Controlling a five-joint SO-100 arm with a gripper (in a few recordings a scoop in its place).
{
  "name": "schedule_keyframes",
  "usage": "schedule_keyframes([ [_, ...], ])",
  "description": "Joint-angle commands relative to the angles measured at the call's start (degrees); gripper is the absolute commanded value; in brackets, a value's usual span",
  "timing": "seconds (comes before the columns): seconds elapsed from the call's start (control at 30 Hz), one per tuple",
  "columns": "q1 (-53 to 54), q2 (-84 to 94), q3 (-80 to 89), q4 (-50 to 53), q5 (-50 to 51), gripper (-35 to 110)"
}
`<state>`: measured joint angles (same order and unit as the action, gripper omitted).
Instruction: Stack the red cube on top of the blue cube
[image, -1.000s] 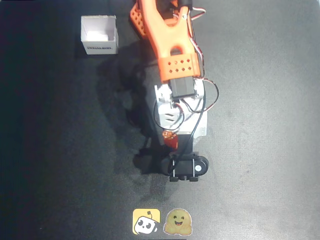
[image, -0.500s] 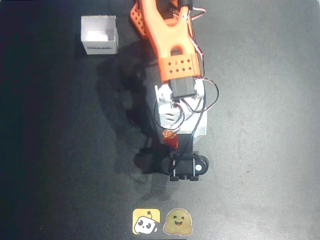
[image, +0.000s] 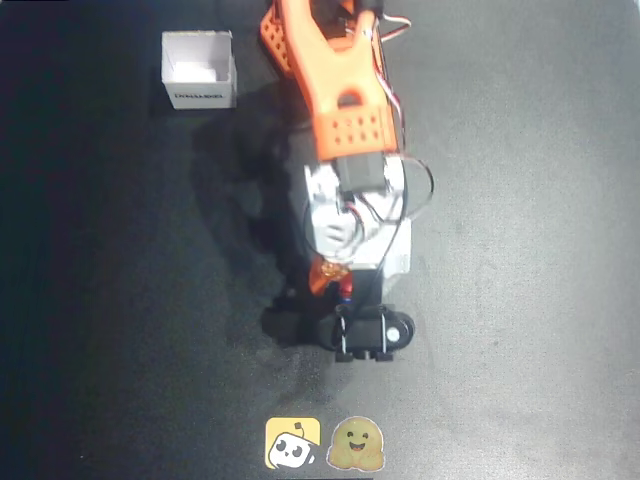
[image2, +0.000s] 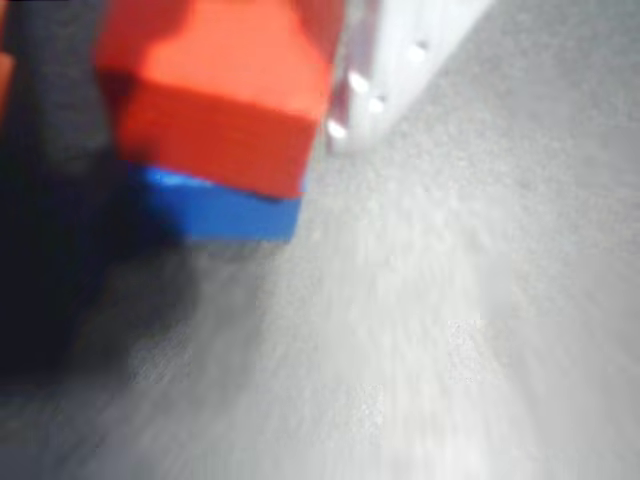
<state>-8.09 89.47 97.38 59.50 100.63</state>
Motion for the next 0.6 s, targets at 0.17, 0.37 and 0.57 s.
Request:
schedule_keyframes([
  [0.17, 7.65, 27.6, 10.9, 0.44, -6.59, 0],
  [0.37, 10.55, 47.02, 37.79, -10.46, -7.38, 0],
  [0.57, 11.34, 62.67, 59.33, -18.98, -8.35, 0],
])
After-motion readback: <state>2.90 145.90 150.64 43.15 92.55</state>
